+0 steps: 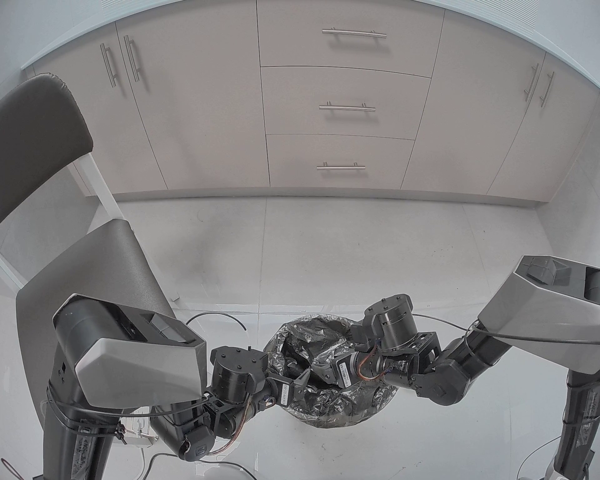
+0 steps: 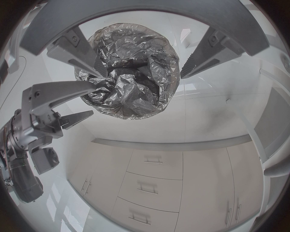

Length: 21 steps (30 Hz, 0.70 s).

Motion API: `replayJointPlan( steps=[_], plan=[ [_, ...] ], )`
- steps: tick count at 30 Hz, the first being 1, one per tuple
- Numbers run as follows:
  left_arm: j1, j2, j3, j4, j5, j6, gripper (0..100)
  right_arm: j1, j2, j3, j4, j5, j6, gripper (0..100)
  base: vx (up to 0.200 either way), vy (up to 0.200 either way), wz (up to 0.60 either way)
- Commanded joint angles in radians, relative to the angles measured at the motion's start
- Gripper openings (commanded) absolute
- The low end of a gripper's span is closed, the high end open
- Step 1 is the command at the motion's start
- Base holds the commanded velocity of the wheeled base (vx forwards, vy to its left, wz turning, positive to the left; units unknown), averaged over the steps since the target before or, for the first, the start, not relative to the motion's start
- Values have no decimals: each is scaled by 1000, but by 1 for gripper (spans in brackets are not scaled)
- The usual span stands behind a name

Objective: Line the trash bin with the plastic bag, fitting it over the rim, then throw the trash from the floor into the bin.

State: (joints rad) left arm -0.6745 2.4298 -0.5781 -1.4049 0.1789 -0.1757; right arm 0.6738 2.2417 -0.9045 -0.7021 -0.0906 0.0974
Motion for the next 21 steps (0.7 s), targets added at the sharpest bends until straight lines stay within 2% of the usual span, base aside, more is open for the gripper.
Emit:
replayJointPlan(
  steps=[1, 10, 15, 21],
  plan=[
    [-4, -6, 0, 0, 1, -1, 100, -7, 78, -45, -16, 0, 2, 100, 0, 0, 0],
    [-2, 0, -2, 0, 1, 1, 100, -51, 246, -166, -22, 0, 8, 100, 0, 0, 0],
    [-2, 0, -2, -2, 1, 1, 100, -100, 283, -200, -16, 17, 8, 100, 0, 0, 0],
    [-2, 2, -2, -2, 1, 1, 100, -115, 302, -205, -20, 17, 8, 100, 0, 0, 0]
  ],
)
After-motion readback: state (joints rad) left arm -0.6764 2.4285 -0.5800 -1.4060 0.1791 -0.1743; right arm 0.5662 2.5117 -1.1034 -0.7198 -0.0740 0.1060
